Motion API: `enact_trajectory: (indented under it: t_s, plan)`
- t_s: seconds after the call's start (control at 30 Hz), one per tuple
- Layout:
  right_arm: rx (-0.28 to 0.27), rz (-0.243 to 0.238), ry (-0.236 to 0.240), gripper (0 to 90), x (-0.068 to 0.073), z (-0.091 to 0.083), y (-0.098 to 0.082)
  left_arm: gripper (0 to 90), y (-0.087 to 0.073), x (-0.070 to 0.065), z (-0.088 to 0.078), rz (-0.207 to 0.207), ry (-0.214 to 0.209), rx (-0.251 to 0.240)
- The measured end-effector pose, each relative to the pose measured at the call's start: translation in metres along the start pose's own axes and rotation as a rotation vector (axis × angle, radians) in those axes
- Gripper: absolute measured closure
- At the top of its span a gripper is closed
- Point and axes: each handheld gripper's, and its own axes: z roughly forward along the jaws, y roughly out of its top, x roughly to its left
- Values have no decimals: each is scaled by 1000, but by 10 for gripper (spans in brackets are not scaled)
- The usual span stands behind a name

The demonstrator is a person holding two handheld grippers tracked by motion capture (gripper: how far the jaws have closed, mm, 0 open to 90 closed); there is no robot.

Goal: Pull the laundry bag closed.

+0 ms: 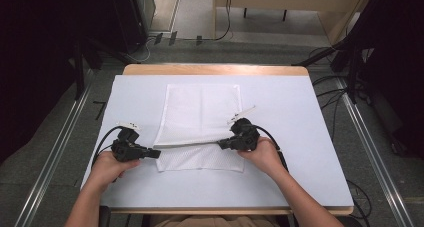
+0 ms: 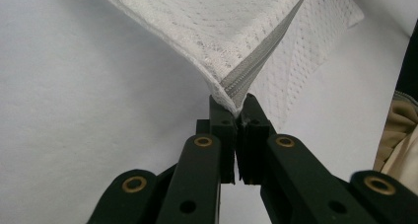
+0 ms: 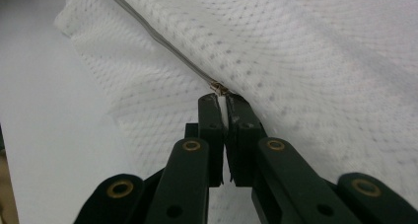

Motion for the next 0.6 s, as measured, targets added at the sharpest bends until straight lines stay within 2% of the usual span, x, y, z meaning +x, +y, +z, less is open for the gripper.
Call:
enact_trajectory:
  t_s: [0.6]
  plan:
    - [-13,28,-26,876,-16,-21,-20,882,-2,1,-2,-5,-1,4]
